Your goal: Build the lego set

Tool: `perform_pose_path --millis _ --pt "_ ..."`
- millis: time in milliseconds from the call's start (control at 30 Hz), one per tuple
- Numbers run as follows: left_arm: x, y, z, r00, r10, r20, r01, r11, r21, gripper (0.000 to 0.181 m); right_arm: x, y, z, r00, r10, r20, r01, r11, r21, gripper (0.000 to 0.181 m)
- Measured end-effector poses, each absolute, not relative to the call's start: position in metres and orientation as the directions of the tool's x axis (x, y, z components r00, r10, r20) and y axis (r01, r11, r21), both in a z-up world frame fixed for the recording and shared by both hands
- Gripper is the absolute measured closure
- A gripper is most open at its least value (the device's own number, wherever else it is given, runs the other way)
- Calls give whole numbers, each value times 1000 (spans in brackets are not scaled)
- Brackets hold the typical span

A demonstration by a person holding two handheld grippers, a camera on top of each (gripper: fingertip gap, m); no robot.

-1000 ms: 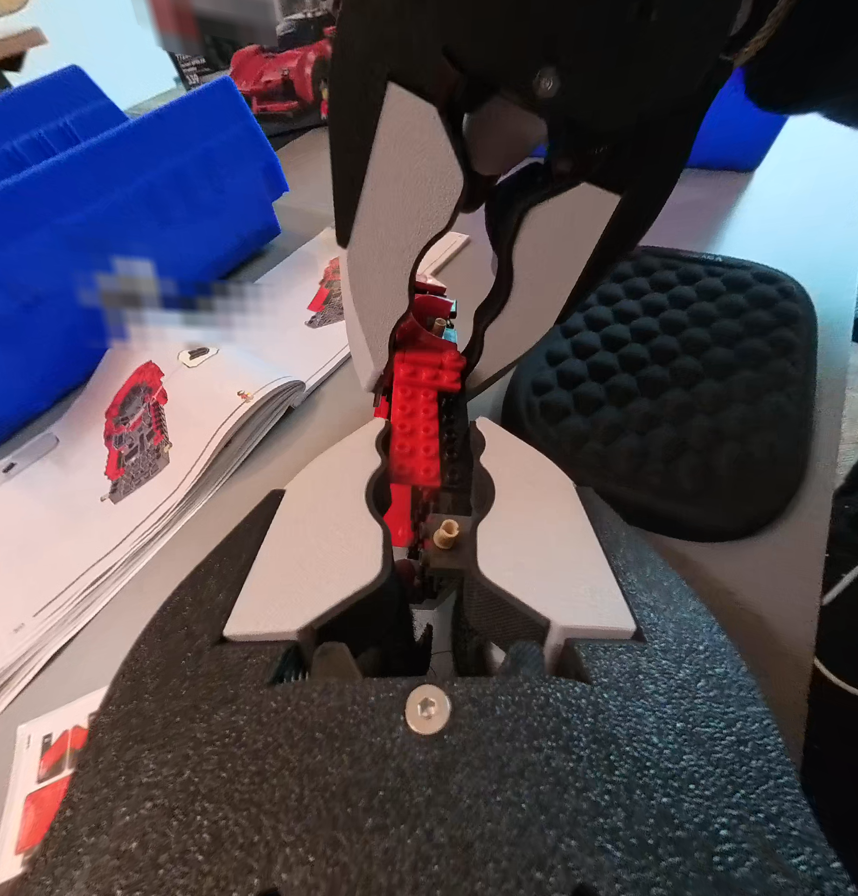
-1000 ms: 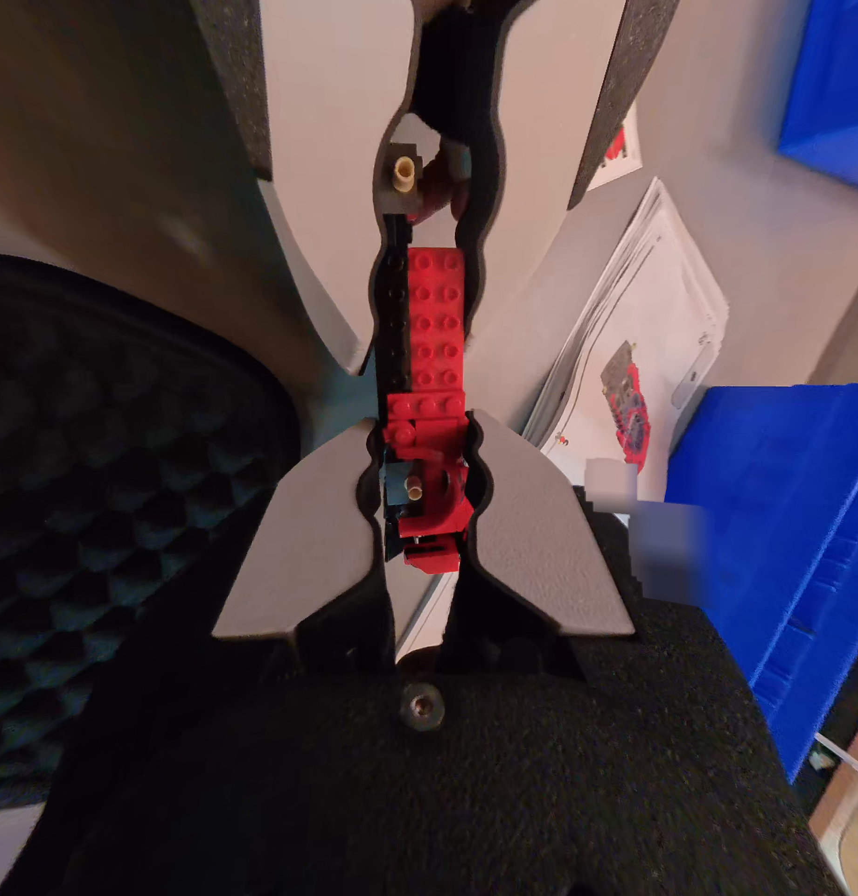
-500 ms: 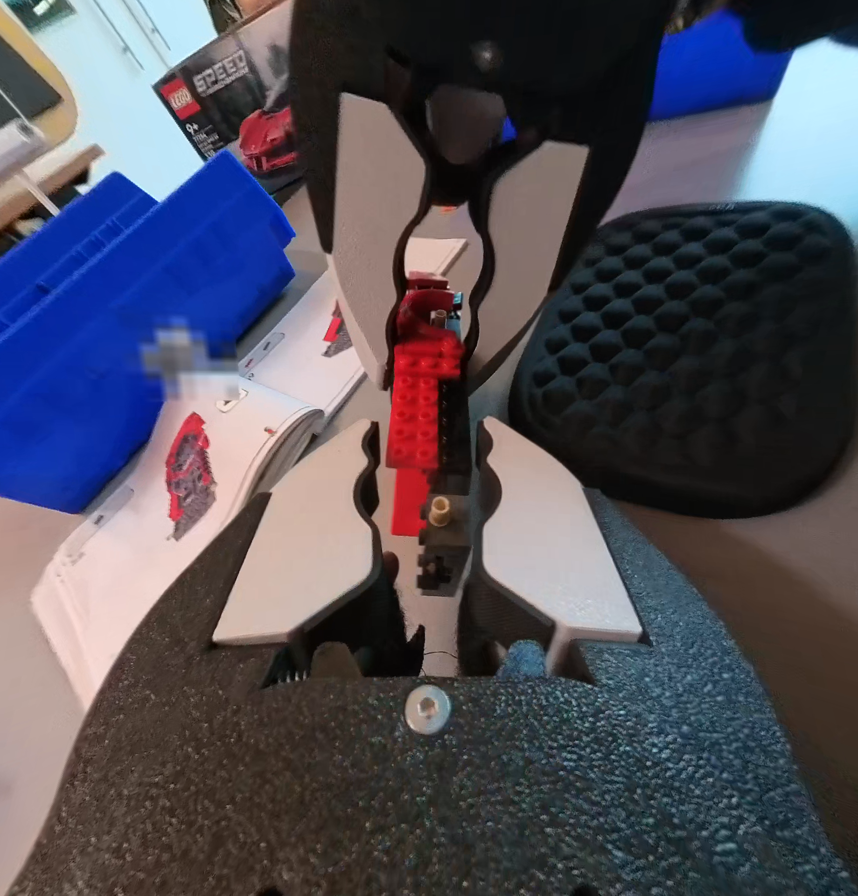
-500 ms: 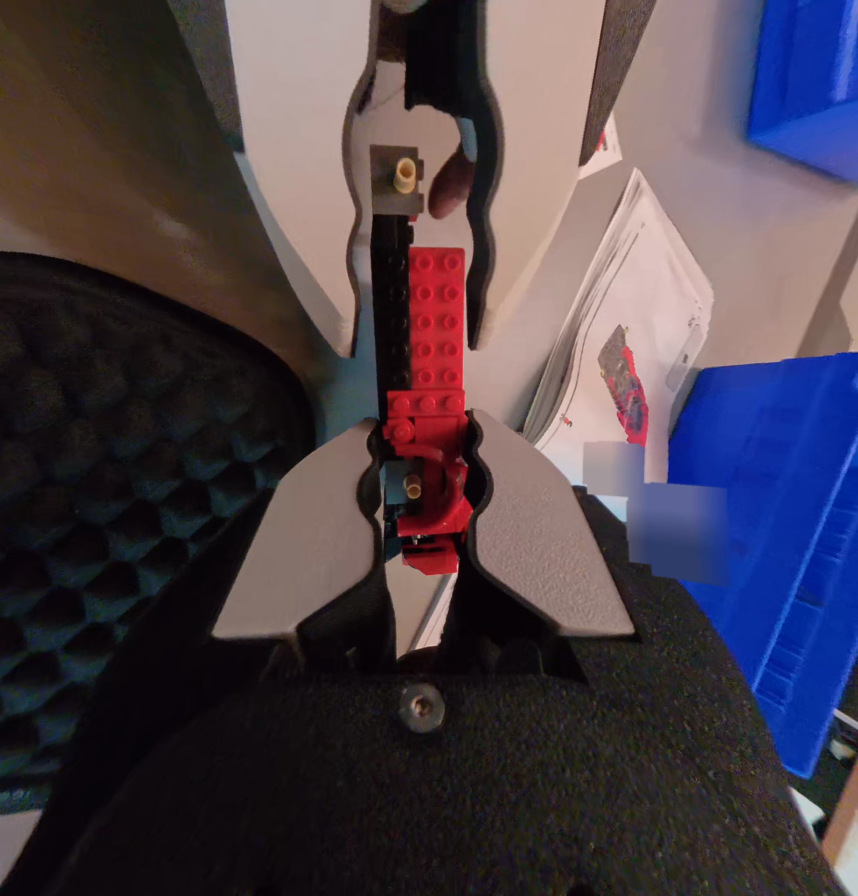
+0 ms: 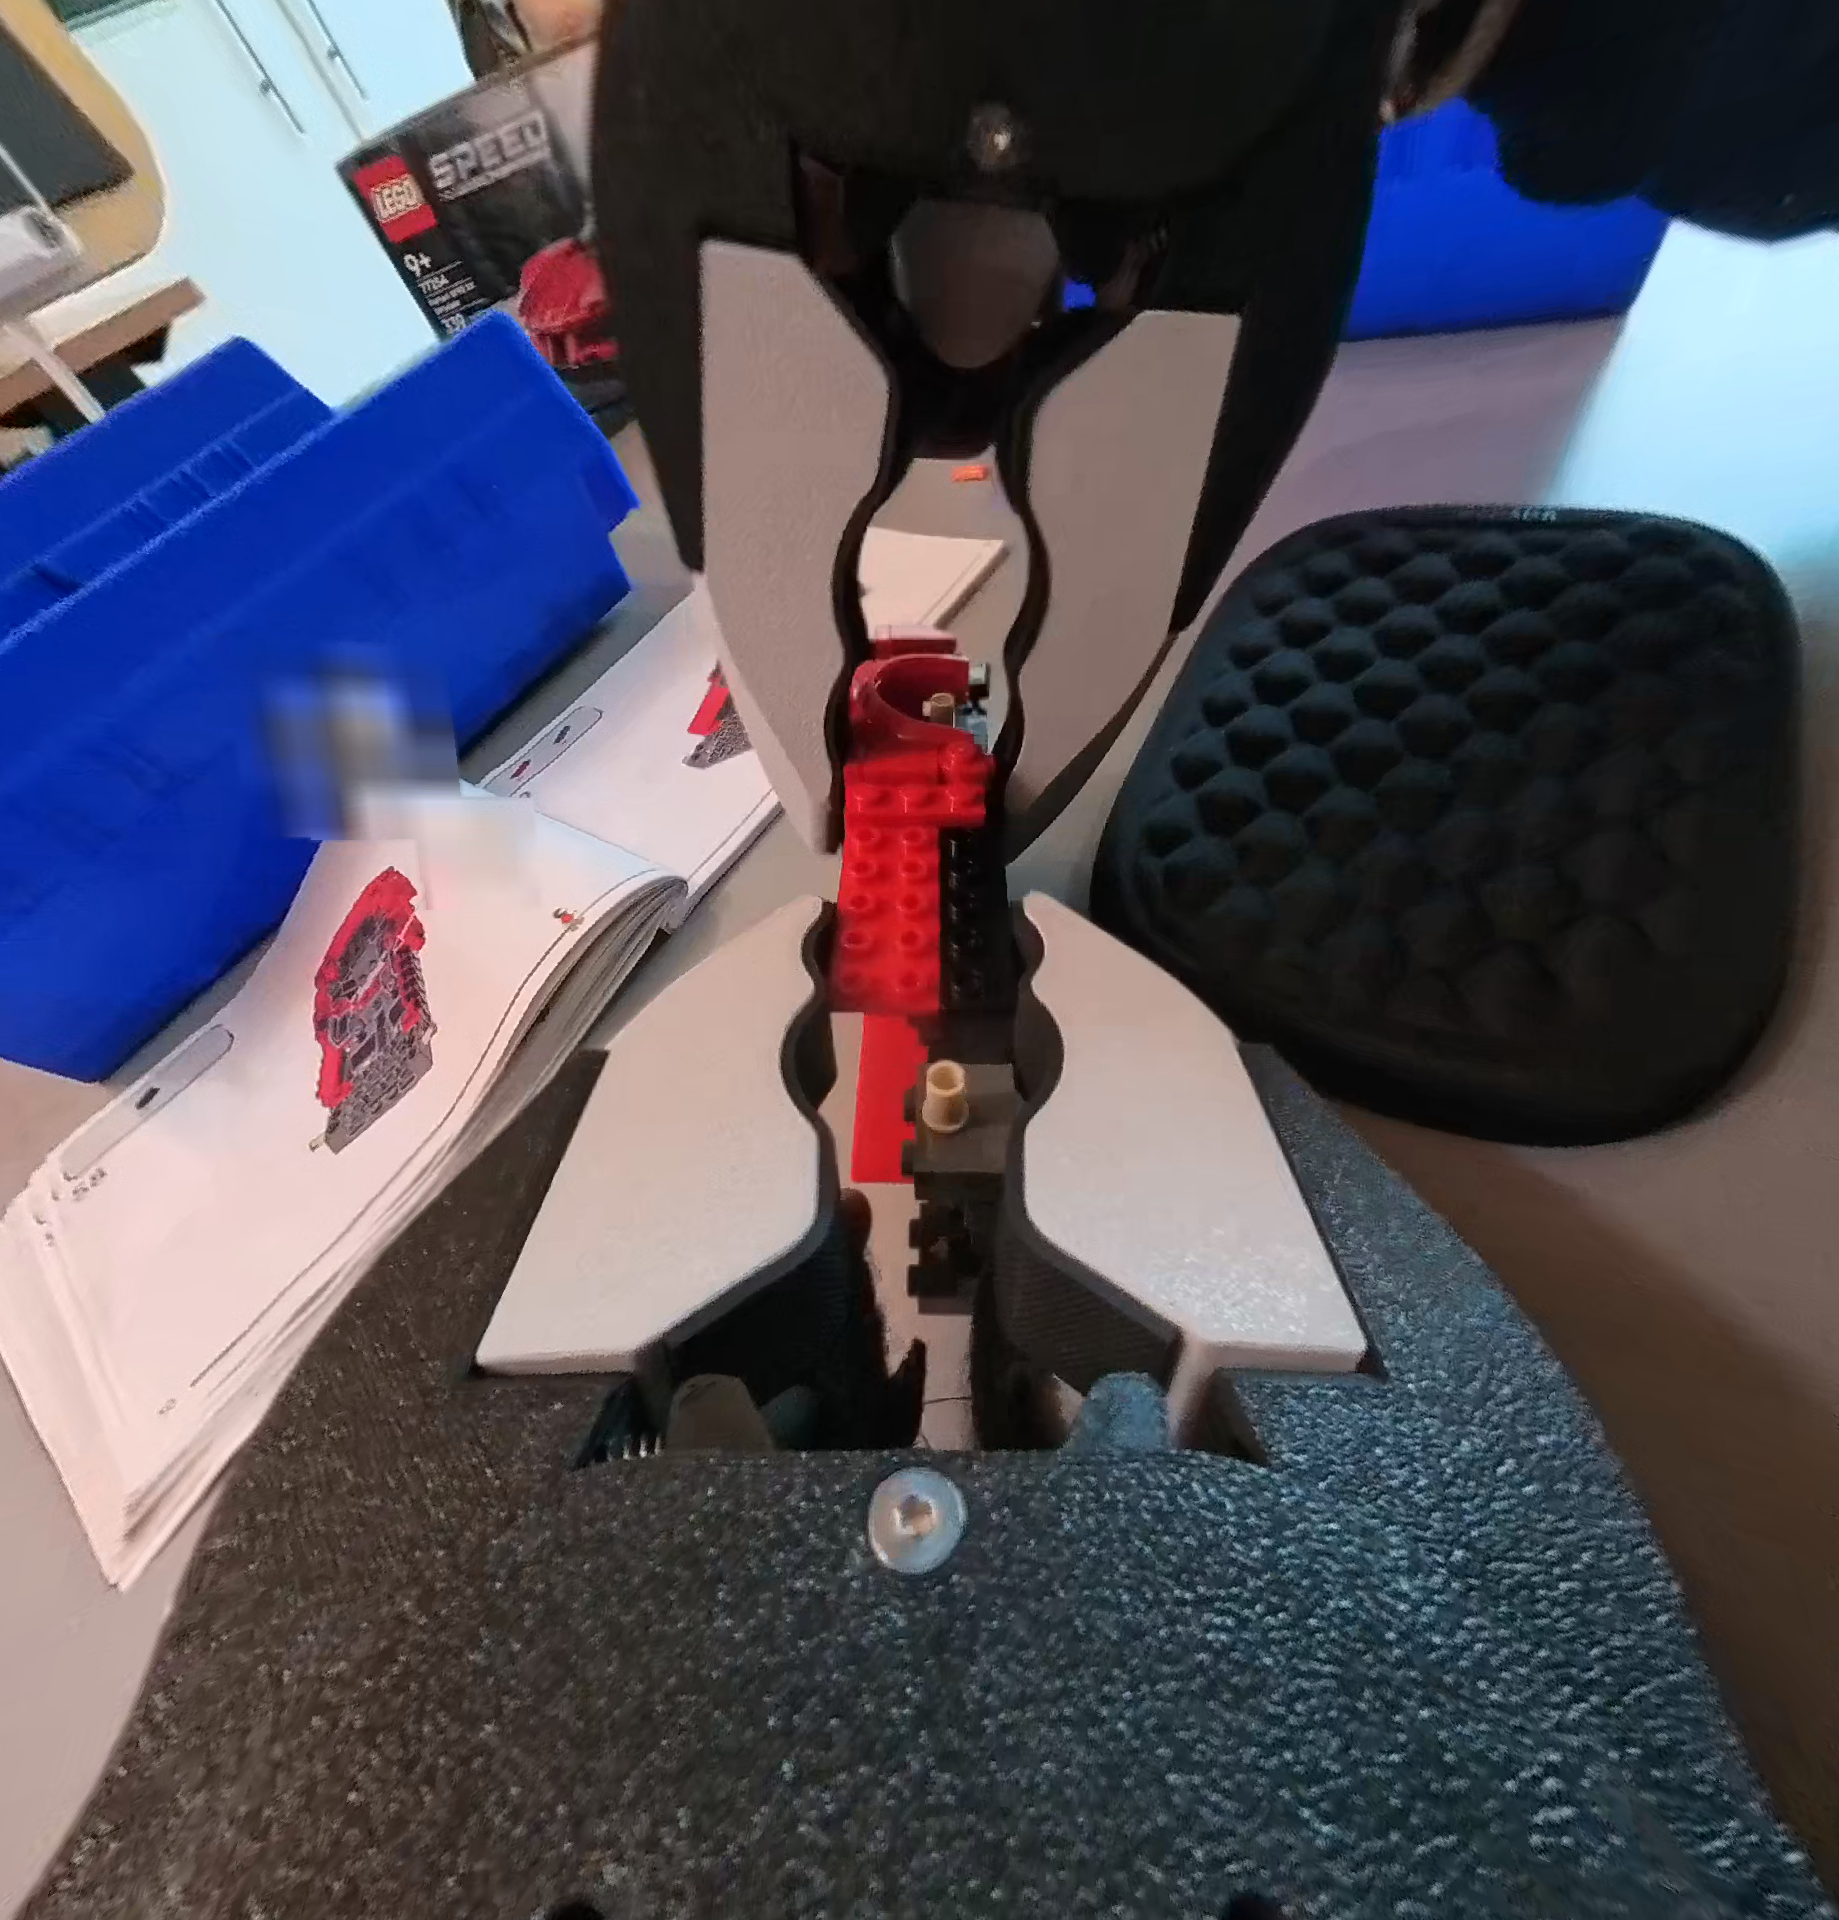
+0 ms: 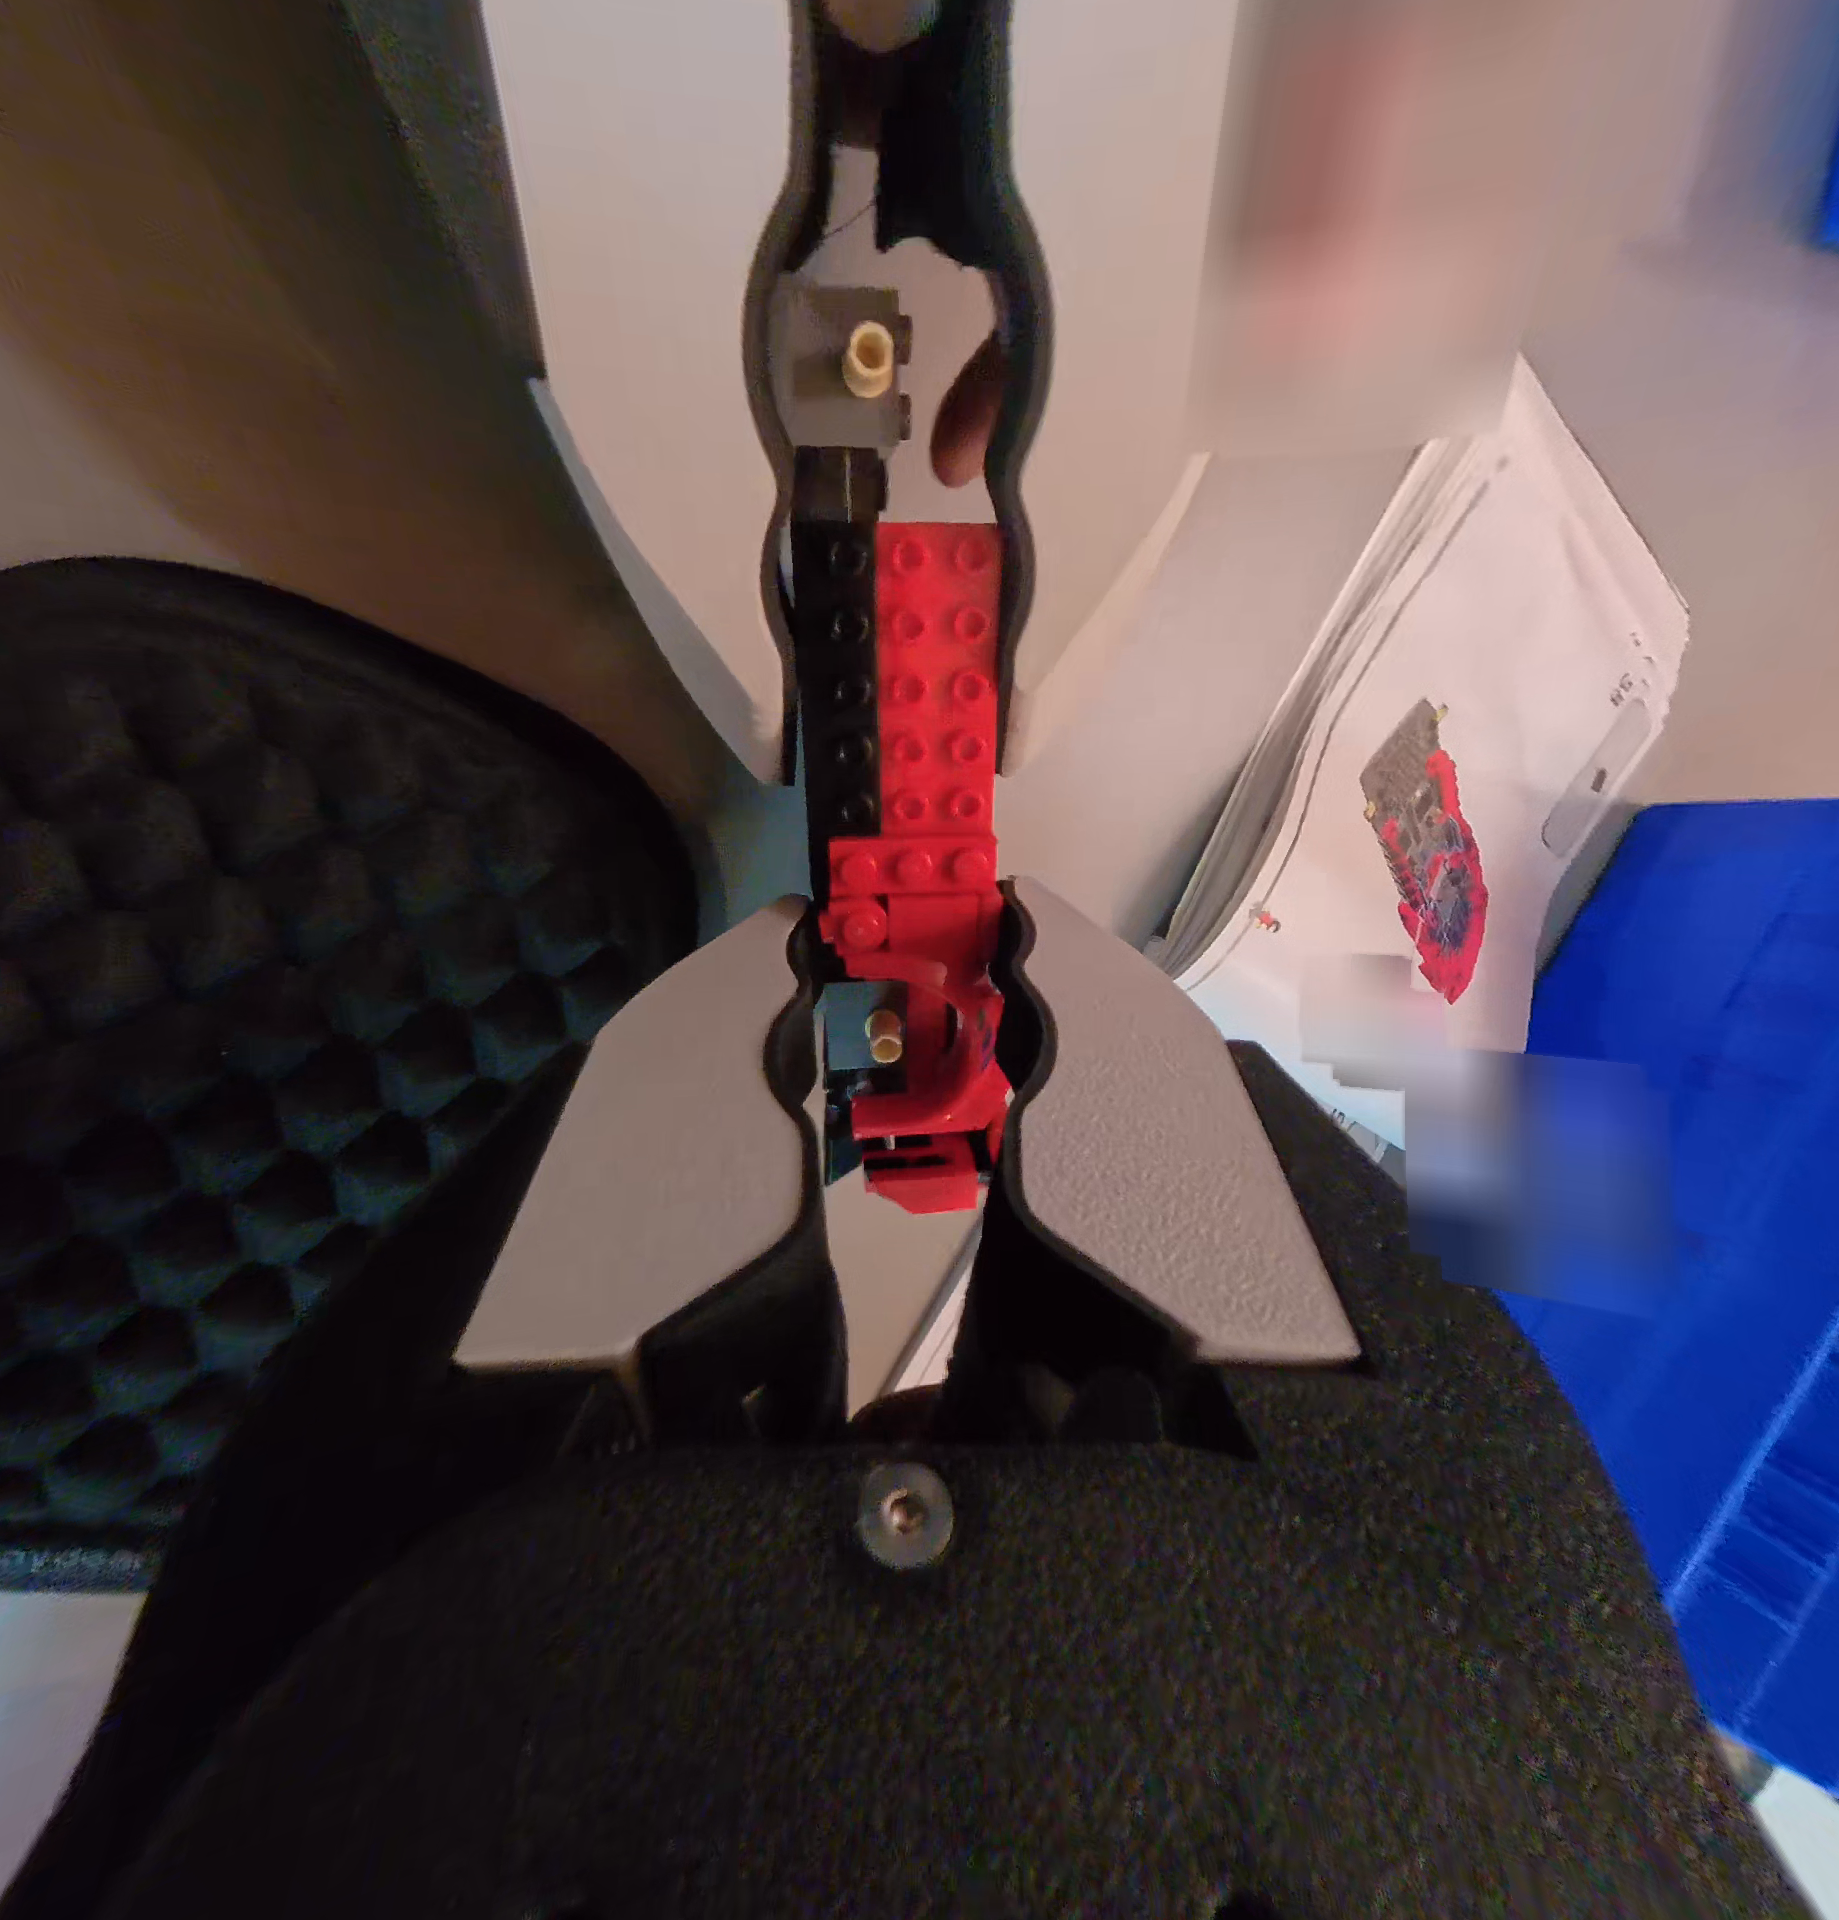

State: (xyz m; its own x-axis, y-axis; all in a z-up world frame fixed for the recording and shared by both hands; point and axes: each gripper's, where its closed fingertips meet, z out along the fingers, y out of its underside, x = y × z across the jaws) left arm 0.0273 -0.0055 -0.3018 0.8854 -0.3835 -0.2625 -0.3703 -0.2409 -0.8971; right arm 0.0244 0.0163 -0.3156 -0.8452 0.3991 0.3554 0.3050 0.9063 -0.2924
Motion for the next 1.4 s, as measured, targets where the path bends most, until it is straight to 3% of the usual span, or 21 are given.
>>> perform_pose_path --millis 100,200,267,400,533,933,1400 --pt "23 -5 -301 906 -369 -208 -314 -256 -914 151 24 21 -301 -765 525 374 364 831 -421 147" --pt "22 -4 -301 910 -365 -194 -299 -259 -918 152 31 33 -275 -613 730 302 418 624 -660 149" --pt "22 -4 -301 910 -367 -194 -300 -258 -918 152 38 66 -268 -442 862 249 485 463 -742 157" --pt "21 -3 -301 911 -360 -201 -305 -259 -917 152 68 171 -308 102 988 112 742 -1 -670 163" --pt "21 -3 -301 913 -357 -198 -302 -264 -916 152 75 200 -336 330 944 28 709 -229 -667 162" --pt "20 -2 -304 916 -362 -173 -286 -287 -914 152 66 196 -354 274 961 43 782 -196 -591 174" --pt "20 -2 -305 918 -377 -120 -247 -310 -918 152 62 133 -307 -214 973 82 751 217 -623 176"
